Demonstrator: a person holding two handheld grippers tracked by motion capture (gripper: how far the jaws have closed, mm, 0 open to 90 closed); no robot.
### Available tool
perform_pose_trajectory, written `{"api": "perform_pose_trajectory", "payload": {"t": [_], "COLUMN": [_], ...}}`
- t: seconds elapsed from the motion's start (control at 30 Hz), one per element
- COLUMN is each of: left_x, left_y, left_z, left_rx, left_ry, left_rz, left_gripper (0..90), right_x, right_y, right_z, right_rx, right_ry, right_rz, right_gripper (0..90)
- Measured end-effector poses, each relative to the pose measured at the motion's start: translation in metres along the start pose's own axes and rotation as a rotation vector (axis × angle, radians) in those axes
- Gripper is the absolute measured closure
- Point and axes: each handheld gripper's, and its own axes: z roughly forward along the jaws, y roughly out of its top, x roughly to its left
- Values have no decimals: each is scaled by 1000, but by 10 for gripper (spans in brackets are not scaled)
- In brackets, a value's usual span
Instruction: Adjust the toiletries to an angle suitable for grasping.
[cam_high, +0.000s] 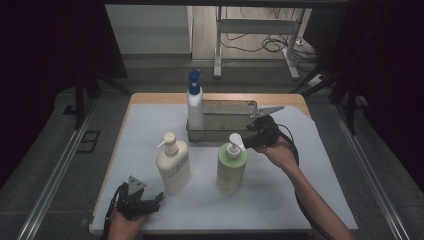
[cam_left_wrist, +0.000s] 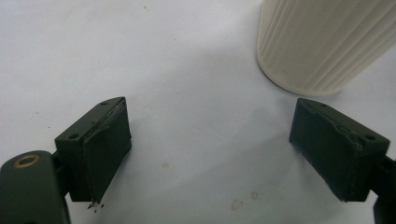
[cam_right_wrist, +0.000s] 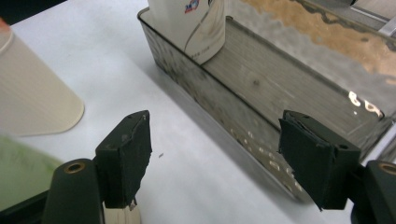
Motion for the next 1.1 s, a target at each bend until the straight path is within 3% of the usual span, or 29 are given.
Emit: {"api": "perform_pose_trajectory", "payload": {"t": [0.63,1.1], "left_x": [0,0], "left_y": [0,0], "left_z": [0,0], "left_rx": [0,1], "left_ry": [1,2], "left_rz": [-1,0], "left_gripper": [124,124], "right_x": [6,29], "right_y": [-44,-68], "right_z": [-44,-63], "right_rx": [-16,-4], "right_ry": [5,43], "right_rz": [-1,-34], "right_gripper": [240,172]}}
